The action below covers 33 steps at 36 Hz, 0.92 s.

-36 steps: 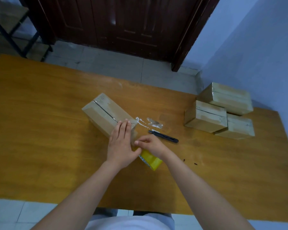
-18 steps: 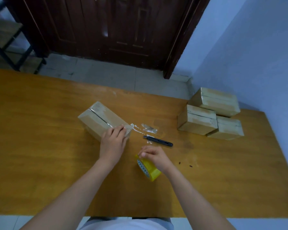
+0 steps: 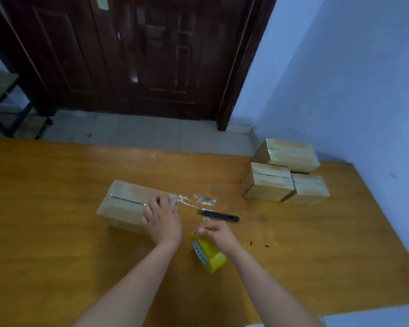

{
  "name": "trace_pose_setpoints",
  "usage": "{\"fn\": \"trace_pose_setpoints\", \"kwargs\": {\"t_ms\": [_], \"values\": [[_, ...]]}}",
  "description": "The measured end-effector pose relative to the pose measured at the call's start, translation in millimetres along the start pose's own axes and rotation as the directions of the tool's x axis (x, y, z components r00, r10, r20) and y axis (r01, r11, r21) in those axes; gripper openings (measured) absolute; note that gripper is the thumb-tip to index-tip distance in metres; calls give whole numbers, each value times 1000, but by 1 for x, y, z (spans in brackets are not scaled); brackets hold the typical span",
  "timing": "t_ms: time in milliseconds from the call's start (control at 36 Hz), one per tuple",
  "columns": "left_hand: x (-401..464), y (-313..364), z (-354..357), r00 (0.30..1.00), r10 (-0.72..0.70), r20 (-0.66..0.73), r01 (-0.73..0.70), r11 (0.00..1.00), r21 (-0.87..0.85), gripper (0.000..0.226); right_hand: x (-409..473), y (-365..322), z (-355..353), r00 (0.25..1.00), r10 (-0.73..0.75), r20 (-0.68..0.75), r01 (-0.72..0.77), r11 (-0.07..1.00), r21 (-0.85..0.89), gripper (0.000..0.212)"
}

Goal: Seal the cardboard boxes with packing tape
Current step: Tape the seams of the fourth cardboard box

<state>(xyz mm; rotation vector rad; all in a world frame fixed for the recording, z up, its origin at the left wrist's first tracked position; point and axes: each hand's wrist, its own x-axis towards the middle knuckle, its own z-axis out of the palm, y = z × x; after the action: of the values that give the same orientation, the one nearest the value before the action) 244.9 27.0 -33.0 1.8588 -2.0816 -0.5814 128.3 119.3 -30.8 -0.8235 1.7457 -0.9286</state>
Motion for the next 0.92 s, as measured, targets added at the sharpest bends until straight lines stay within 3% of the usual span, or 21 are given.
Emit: {"fn": "trace_pose_setpoints", "kwargs": {"t_ms": [83,194,250,306,361,389,472,528,583,667,778,917], "values": [[0,15,-2,980,-185,71,196,962,-188,35,2,-7,-7,999,26,-48,-25,999,22,19],[15,20,-18,941,-272,199,313,924,-220,42,3,-25,-23,994,19,-108,-15,999,33,18],[23,21,-31,974,-153,168,195,941,-276,40,4,-39,-31,994,-1,-106,4,1000,31,18],[27,22,-42,981,103,167,-6,865,-502,28,4,-57,-37,995,-26,-99,30,999,32,18],[25,27,-52,896,357,265,-59,686,-725,18,4,-73,-42,994,-63,-94,66,997,25,18],[23,28,-55,835,451,315,-66,650,-757,22,4,-81,-44,992,-84,-90,86,996,24,19],[23,30,-58,675,618,403,-186,671,-718,53,4,-103,-50,988,-129,-86,135,988,70,22],[24,31,-60,628,643,439,-144,650,-746,69,2,-118,-52,985,-151,-89,159,983,89,23],[26,32,-64,639,648,414,-122,617,-778,74,0,-129,-52,981,-169,-95,178,979,97,22],[26,38,-76,705,633,319,-213,619,-756,69,-3,-141,-48,972,-207,-108,214,975,65,20],[26,40,-85,756,603,253,-326,683,-653,69,-7,-150,-43,944,-299,-138,294,954,-55,19],[25,41,-100,780,554,291,-250,702,-667,80,-14,-162,-38,902,-399,-164,402,916,-19,23]]}}
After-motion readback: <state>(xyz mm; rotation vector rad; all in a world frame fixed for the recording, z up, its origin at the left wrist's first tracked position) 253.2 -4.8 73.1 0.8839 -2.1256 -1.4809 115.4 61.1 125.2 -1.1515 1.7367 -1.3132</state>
